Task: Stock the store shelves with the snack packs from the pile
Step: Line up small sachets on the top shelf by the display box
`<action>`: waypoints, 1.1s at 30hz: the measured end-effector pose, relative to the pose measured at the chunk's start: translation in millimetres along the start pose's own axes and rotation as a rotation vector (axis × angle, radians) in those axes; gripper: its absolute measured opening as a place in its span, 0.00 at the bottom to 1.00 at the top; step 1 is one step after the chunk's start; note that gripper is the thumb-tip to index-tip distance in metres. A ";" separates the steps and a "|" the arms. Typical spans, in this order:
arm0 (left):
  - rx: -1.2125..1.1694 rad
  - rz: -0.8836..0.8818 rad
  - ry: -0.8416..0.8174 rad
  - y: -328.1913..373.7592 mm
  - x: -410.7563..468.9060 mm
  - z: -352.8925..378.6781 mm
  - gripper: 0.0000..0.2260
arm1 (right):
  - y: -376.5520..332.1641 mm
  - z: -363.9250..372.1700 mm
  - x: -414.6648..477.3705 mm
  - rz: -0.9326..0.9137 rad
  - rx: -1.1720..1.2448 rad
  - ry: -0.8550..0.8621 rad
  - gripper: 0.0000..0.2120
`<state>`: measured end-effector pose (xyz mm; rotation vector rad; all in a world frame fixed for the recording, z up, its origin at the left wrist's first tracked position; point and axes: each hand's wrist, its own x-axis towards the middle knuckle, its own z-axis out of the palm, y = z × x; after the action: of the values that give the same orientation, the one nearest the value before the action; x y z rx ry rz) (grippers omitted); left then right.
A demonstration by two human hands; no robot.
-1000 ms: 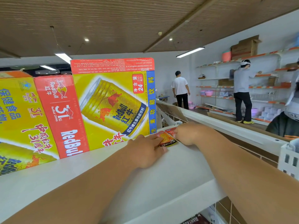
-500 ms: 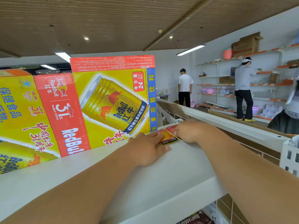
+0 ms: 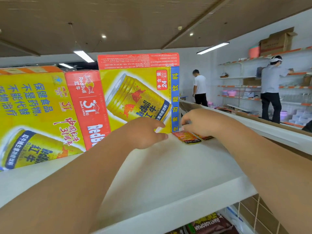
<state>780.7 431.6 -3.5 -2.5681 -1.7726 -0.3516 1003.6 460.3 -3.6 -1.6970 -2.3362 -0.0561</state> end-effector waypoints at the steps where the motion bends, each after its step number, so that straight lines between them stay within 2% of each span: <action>1: 0.013 -0.007 0.020 -7.9 -9.9 -7.0 0.24 | -11.9 -5.3 0.0 -0.026 -0.004 0.006 0.14; 6: 0.089 -0.079 0.071 -64.9 -73.7 -36.3 0.24 | -89.0 -17.0 5.9 -0.160 0.011 0.010 0.15; 10: 0.046 -0.168 0.117 -113.1 -132.5 -54.4 0.21 | -167.6 -18.6 12.1 -0.309 0.047 -0.012 0.14; 17: 0.076 -0.416 0.142 -197.3 -244.8 -82.9 0.22 | -326.4 -9.3 9.7 -0.546 0.002 -0.085 0.14; 23: 0.037 -0.532 0.130 -297.5 -353.5 -114.2 0.15 | -472.8 12.2 0.9 -0.626 -0.058 -0.128 0.13; 27: -0.012 -0.622 0.164 -372.7 -418.1 -127.7 0.18 | -560.6 23.7 -3.0 -0.664 -0.094 -0.172 0.12; 31: -0.020 -0.692 0.148 -438.5 -478.0 -132.6 0.17 | -641.4 47.7 2.4 -0.740 -0.101 -0.181 0.14; 33: 0.031 -0.748 0.148 -461.9 -497.7 -130.9 0.18 | -675.0 61.3 4.7 -0.772 -0.112 -0.222 0.15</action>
<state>162.3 122.9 -25.3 -1.6975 -2.5681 -0.4825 356.5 259.7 16.9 -0.7691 -3.0622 -0.1454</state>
